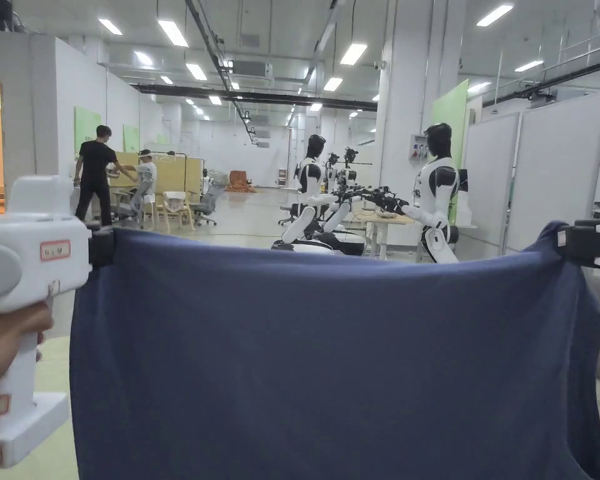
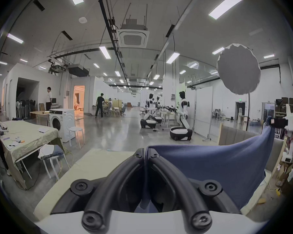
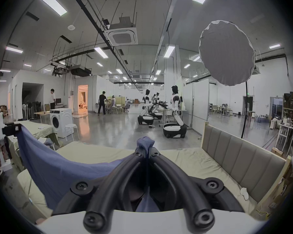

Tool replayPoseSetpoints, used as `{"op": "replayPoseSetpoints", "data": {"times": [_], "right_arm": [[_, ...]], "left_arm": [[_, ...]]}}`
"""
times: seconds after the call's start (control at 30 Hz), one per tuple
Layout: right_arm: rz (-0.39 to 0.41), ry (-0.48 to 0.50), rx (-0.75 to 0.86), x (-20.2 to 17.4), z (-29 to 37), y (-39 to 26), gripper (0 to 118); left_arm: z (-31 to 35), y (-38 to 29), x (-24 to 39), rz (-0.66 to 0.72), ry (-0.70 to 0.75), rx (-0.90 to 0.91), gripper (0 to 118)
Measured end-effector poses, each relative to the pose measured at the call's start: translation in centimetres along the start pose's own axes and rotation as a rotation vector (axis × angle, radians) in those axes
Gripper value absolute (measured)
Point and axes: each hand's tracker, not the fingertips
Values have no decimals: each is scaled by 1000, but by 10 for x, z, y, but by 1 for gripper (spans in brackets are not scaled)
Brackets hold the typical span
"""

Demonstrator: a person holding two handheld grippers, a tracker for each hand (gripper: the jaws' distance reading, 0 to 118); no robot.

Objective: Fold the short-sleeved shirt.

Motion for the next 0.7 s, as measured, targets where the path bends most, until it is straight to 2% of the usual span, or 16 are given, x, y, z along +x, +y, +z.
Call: {"op": "replayPoseSetpoints", "data": {"times": [0.23, 0.7], "right_arm": [[-27, -6, 35, -22, -57, 27, 4], [-43, -35, 131, -42, -206, 79, 4]], "left_arm": [[-44, 47, -14, -35, 52, 34, 0], [-192, 111, -27, -97, 145, 81, 0]]}}
